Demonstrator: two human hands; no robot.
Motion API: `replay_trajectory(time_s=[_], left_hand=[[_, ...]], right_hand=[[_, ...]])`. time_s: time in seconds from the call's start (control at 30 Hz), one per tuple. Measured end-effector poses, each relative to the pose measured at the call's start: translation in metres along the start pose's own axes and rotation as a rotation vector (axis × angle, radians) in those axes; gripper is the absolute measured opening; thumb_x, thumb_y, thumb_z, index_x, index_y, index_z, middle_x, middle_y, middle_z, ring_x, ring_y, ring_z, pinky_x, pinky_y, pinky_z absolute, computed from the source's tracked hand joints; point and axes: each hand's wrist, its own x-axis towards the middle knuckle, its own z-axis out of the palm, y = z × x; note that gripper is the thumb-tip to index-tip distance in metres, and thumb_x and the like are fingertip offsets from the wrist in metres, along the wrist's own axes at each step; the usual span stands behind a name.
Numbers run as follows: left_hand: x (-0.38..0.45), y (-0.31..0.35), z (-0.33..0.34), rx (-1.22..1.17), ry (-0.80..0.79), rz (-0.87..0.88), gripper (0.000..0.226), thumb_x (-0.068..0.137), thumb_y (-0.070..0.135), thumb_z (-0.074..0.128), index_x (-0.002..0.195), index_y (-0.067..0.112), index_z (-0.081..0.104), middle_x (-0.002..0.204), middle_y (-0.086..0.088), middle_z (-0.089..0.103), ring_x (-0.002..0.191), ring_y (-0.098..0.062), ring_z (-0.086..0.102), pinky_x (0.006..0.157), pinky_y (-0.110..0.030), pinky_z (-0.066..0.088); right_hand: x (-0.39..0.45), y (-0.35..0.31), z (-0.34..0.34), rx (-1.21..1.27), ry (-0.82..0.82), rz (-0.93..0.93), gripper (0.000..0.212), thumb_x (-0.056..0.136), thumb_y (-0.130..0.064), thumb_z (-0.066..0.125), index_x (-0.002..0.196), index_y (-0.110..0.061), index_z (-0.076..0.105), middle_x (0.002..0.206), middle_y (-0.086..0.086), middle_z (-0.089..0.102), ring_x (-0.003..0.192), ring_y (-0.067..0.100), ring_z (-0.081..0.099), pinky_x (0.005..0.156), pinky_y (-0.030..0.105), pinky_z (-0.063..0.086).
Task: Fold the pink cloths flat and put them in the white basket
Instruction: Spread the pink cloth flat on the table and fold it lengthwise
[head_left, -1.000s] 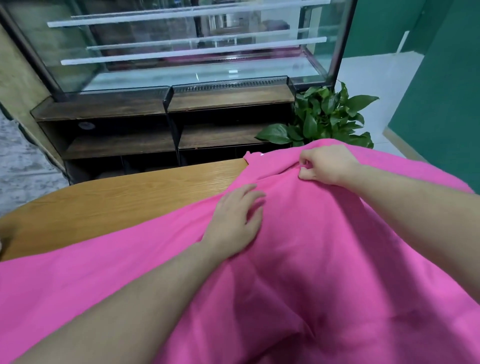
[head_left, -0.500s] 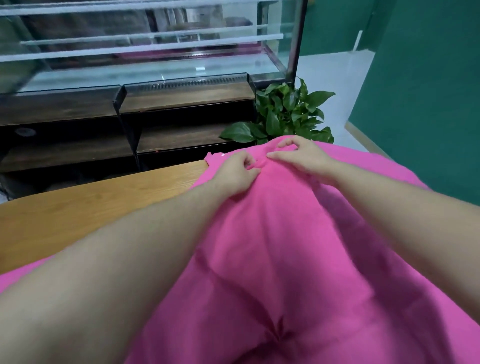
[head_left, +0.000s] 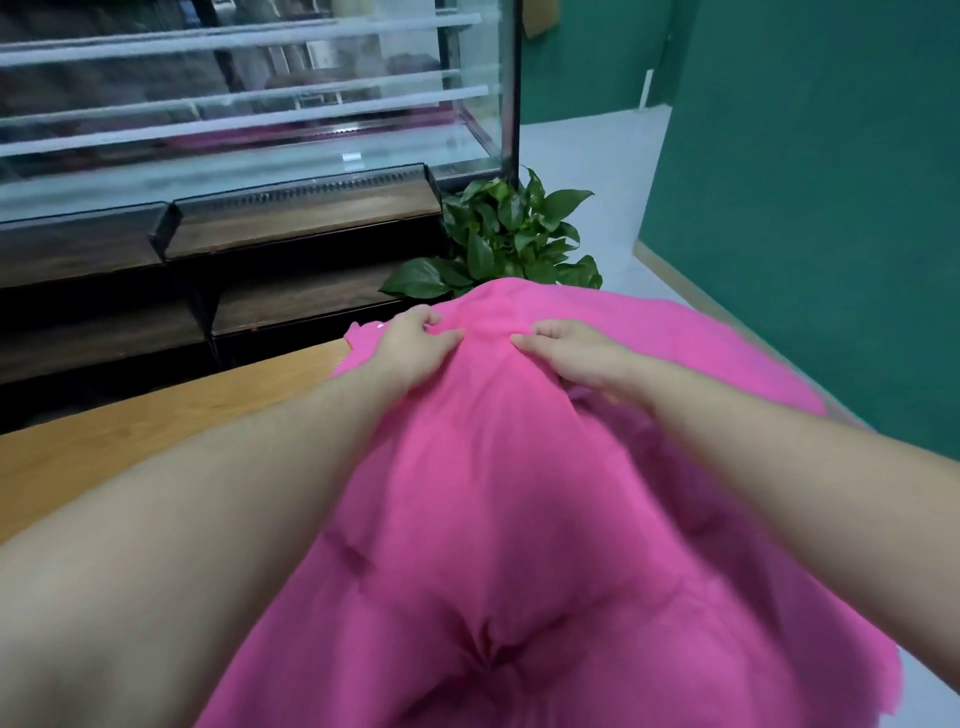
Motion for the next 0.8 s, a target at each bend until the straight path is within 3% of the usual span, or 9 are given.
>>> replay_trajectory(time_s=[0.03,0.1,0.13,0.27,0.43,0.53,0.6,0.73,0.8], left_hand=[[0.002,0.001,0.000,-0.030,0.045,-0.008,0.024,0.090,0.033,0.069,0.100,0.014,0.059,0.094,-0.001,0.056,0.086,-0.017,0.050,0.070,-0.026,0.034],[0.005,0.001,0.002,-0.082,0.093,-0.025,0.022,0.090,0.030,0.069,0.097,0.011,0.059,0.088,-0.004,0.056,0.079,-0.018,0.049,0.067,-0.029,0.036],[0.005,0.001,0.003,-0.090,0.100,-0.026,0.022,0.090,0.029,0.069,0.098,0.010,0.060,0.085,-0.004,0.056,0.076,-0.018,0.049,0.066,-0.030,0.037],[0.004,0.001,0.008,-0.060,0.103,-0.026,0.022,0.092,0.028,0.066,0.103,0.009,0.060,0.084,-0.005,0.055,0.074,-0.019,0.048,0.065,-0.030,0.037],[0.003,0.003,0.009,0.023,0.098,-0.015,0.017,0.094,0.029,0.062,0.101,0.014,0.058,0.095,-0.005,0.059,0.086,-0.023,0.052,0.077,-0.032,0.039],[-0.002,0.008,0.009,0.122,0.068,-0.008,0.015,0.096,0.030,0.060,0.100,0.016,0.054,0.095,-0.004,0.057,0.088,-0.025,0.052,0.075,-0.027,0.028],[-0.005,0.011,0.012,0.141,0.061,-0.008,0.014,0.098,0.028,0.058,0.101,0.015,0.054,0.093,-0.006,0.057,0.088,-0.027,0.054,0.073,-0.025,0.022],[-0.009,0.016,0.014,0.187,0.096,-0.033,0.018,0.101,0.029,0.051,0.111,0.014,0.053,0.098,-0.004,0.058,0.095,-0.027,0.053,0.079,-0.027,0.019],[-0.008,0.014,0.014,0.219,0.098,-0.034,0.018,0.101,0.030,0.051,0.110,0.015,0.053,0.099,-0.005,0.060,0.097,-0.028,0.055,0.082,-0.032,0.023]], right_hand=[[-0.005,0.000,0.001,0.026,-0.020,0.021,0.036,0.092,-0.052,0.059,0.074,-0.022,0.051,0.063,0.000,0.051,0.050,0.013,0.048,0.049,0.022,0.039],[-0.016,0.003,0.002,0.058,-0.117,0.114,0.045,0.078,-0.064,0.068,0.090,-0.020,0.069,0.082,0.006,0.070,0.070,0.021,0.068,0.063,0.027,0.049],[-0.023,0.005,0.000,0.020,-0.175,0.157,0.050,0.073,-0.065,0.073,0.095,-0.020,0.073,0.087,0.005,0.073,0.077,0.023,0.069,0.068,0.028,0.049],[-0.047,0.019,-0.018,-0.162,-0.426,0.217,0.023,0.081,-0.040,0.078,0.075,-0.020,0.070,0.067,-0.004,0.061,0.059,0.010,0.051,0.060,0.023,0.046],[-0.081,0.054,-0.035,-0.063,-0.736,0.331,0.011,0.093,-0.021,0.068,0.099,-0.013,0.073,0.091,0.003,0.074,0.067,0.009,0.067,0.063,0.019,0.057],[-0.096,0.067,-0.037,-0.041,-0.722,0.371,0.012,0.087,-0.025,0.073,0.093,-0.014,0.075,0.087,0.001,0.073,0.069,0.009,0.066,0.068,0.021,0.056],[-0.101,0.072,-0.040,-0.091,-0.634,0.339,0.026,0.075,-0.034,0.080,0.093,-0.016,0.075,0.090,0.006,0.066,0.071,0.013,0.056,0.070,0.025,0.050],[-0.106,0.070,-0.054,-0.189,-0.418,0.269,0.042,0.087,-0.035,0.073,0.108,0.001,0.068,0.097,0.008,0.065,0.082,0.021,0.055,0.084,0.037,0.052],[-0.107,0.069,-0.058,-0.288,-0.335,0.255,0.044,0.086,-0.039,0.073,0.105,0.000,0.067,0.092,0.007,0.062,0.075,0.017,0.056,0.076,0.033,0.054]])
